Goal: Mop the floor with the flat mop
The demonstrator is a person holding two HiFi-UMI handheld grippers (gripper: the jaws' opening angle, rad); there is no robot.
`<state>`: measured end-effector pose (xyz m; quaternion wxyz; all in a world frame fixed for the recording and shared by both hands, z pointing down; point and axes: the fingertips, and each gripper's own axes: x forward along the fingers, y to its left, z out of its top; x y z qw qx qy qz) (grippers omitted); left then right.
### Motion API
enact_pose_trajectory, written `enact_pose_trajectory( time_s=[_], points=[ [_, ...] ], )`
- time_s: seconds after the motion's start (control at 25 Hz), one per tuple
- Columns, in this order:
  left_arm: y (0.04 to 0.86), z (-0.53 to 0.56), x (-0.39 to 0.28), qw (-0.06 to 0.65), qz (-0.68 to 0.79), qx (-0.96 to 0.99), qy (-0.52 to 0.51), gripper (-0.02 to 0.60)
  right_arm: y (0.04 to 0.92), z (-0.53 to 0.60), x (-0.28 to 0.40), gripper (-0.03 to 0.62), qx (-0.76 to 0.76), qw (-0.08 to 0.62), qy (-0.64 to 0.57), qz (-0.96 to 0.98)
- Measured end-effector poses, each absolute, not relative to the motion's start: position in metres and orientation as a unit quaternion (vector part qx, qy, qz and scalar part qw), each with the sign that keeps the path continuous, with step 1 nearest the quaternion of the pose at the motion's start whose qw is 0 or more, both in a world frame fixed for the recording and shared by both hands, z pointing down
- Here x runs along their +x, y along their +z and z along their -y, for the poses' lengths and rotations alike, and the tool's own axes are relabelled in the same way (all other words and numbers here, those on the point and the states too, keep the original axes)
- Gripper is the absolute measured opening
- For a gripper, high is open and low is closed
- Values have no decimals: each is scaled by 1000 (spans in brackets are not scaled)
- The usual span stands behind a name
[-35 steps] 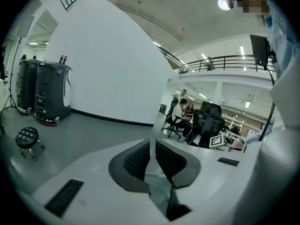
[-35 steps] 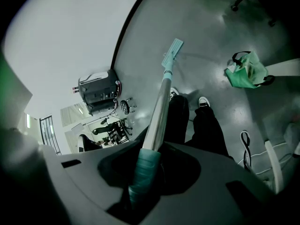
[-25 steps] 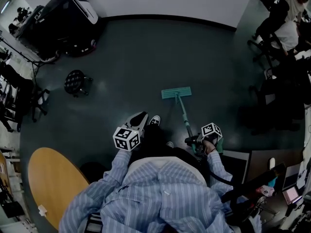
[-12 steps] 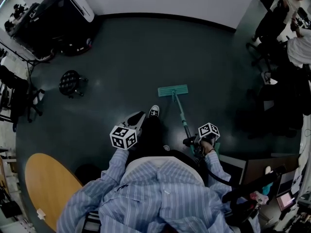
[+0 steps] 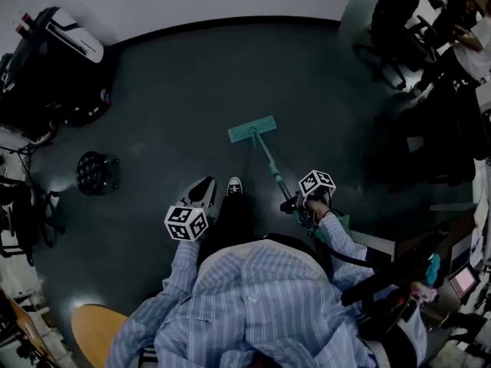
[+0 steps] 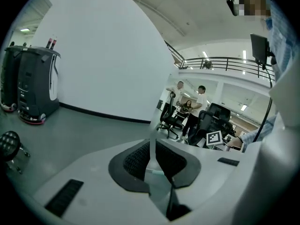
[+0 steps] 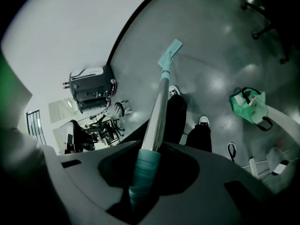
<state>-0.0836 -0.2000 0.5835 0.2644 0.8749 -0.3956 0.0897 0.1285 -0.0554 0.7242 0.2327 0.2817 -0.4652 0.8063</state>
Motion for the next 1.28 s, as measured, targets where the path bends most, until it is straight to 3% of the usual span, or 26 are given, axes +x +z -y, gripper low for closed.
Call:
enact_pose_trajectory(
  time_s=[0.36, 0.8, 1.0, 1.28],
  points=[
    [597, 294, -80, 287, 393, 868, 96, 38, 724, 200, 132, 97, 280, 257, 801, 463],
    [630, 354, -133, 332, 431, 832, 104, 38, 746, 380, 94, 97, 277, 290, 791, 463],
    [639, 366, -152, 345, 445, 819, 108, 38, 756, 460, 75, 97, 291, 274, 792, 460],
    [645, 349, -150, 347, 442, 820, 113, 38, 757, 498, 74, 97, 324, 202, 804, 456]
  ],
)
